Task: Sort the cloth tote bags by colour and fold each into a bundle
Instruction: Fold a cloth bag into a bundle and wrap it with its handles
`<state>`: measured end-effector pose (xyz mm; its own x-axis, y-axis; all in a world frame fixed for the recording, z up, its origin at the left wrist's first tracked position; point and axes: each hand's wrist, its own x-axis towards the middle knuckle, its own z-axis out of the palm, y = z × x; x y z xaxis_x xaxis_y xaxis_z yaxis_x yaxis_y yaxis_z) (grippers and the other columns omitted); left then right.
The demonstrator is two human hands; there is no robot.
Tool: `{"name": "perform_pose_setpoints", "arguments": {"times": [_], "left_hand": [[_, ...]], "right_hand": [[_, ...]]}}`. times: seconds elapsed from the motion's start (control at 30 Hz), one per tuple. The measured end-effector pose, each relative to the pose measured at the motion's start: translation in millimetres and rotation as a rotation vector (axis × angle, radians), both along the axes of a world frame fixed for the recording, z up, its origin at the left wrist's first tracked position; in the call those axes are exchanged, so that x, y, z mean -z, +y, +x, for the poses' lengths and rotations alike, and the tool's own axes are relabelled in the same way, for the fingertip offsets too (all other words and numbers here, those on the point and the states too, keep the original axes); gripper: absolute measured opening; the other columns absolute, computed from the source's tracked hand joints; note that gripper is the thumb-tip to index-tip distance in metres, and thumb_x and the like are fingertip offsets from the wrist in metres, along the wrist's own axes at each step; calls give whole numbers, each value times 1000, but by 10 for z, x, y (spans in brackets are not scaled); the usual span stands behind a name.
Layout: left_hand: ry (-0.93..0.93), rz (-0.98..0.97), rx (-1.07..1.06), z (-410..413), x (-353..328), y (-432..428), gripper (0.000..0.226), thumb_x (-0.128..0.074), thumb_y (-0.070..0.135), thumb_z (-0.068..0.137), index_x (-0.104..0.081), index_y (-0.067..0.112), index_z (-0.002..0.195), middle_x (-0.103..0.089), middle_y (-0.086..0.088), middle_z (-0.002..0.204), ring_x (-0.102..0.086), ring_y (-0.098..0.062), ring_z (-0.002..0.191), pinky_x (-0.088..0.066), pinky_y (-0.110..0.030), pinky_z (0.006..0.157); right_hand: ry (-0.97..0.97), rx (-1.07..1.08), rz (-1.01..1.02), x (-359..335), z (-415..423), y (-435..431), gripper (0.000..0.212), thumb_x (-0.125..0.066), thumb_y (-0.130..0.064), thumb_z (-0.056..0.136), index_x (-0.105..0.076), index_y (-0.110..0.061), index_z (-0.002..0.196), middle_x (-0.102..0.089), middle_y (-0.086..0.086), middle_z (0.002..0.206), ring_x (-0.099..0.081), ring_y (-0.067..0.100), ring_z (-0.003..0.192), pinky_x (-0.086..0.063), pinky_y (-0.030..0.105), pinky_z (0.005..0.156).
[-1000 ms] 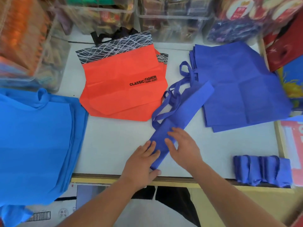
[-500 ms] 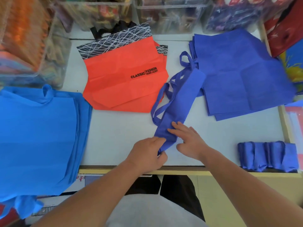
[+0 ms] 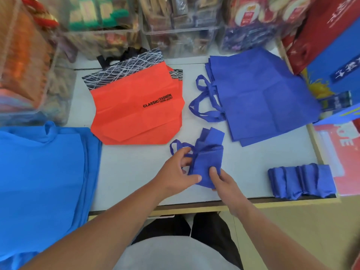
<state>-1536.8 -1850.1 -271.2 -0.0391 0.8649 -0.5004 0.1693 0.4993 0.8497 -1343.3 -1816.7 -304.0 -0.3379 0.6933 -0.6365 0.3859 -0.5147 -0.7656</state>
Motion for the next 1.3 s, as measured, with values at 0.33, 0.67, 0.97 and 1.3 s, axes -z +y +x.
{"name": "perform_pose_setpoints", "arguments": {"times": [0.33, 0.67, 0.97, 1.3], "left_hand": [[699, 127, 294, 182, 477, 168, 43, -56, 35, 96, -48, 35, 139, -65, 6, 103, -60, -19, 94, -54, -39, 81], [916, 82, 379, 85, 569, 214, 31, -48, 42, 100, -61, 20, 117, -53, 1, 108, -49, -21, 106, -42, -33, 73], [816, -20, 206, -462, 691, 25, 39, -71, 39, 87, -63, 24, 122, -51, 2, 110, -52, -22, 102, -50, -36, 80], [131, -207, -354, -223, 512, 180, 11, -66, 11, 92, -61, 19, 97, -70, -5, 90, -62, -10, 70, -50, -20, 59]], "right_hand": [[-283, 91, 119, 216, -61, 529, 46, -51, -62, 94, -47, -29, 126, -63, -3, 112, -65, 18, 92, -58, 51, 85], [-568, -684, 675, 345, -202, 1298, 78, -70, -34, 90, -27, -38, 155, -33, -16, 154, -30, 19, 140, -50, 43, 99], [-536, -679, 734, 447, -250, 1312, 73, -68, -30, 92, -29, -32, 155, -39, -4, 139, -31, 26, 127, -44, 43, 104], [-615, -618, 510, 367, -613, 1015, 74, -57, -10, 78, -34, -32, 145, -22, -10, 150, -12, 14, 141, -32, 45, 104]]}}
